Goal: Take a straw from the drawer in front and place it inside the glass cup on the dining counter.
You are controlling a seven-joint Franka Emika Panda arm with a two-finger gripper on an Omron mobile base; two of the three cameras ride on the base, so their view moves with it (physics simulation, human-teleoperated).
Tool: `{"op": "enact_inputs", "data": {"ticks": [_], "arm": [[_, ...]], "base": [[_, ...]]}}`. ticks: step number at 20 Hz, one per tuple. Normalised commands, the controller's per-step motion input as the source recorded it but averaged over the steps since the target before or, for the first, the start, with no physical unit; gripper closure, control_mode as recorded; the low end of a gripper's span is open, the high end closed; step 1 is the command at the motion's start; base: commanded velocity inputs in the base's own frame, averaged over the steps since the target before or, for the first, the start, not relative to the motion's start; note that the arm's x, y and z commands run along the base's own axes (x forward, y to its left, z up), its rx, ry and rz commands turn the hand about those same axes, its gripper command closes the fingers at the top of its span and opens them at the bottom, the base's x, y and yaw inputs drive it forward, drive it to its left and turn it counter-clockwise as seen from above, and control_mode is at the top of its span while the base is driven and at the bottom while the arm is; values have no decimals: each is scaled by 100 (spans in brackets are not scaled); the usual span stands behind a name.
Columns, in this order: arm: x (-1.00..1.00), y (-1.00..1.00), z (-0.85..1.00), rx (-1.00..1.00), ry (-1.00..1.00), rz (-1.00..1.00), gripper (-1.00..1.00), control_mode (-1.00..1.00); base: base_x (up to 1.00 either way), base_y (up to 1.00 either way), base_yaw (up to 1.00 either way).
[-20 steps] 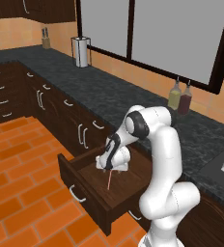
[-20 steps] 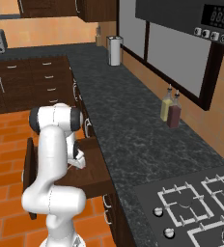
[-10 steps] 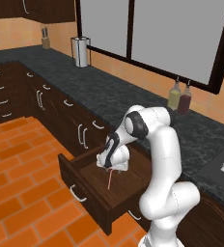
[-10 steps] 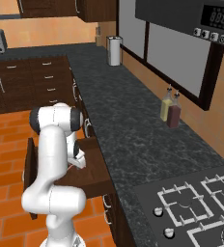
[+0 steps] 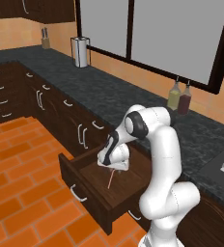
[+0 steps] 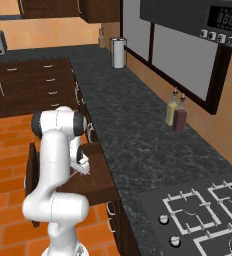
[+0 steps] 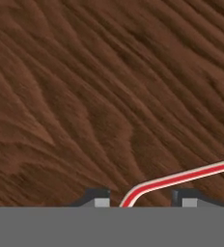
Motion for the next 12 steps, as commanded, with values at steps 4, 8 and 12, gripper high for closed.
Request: {"op": "enact_inputs", "data": {"ticks": [4, 8, 12], "arm": [[0, 12, -4, 0, 2, 0, 100, -100], [0, 11, 6, 0, 0, 0, 100, -100], [0, 0, 30, 0, 0, 0, 100, -100]], "base": [[0, 0, 0], [0, 0, 0], [0, 0, 0]]}}
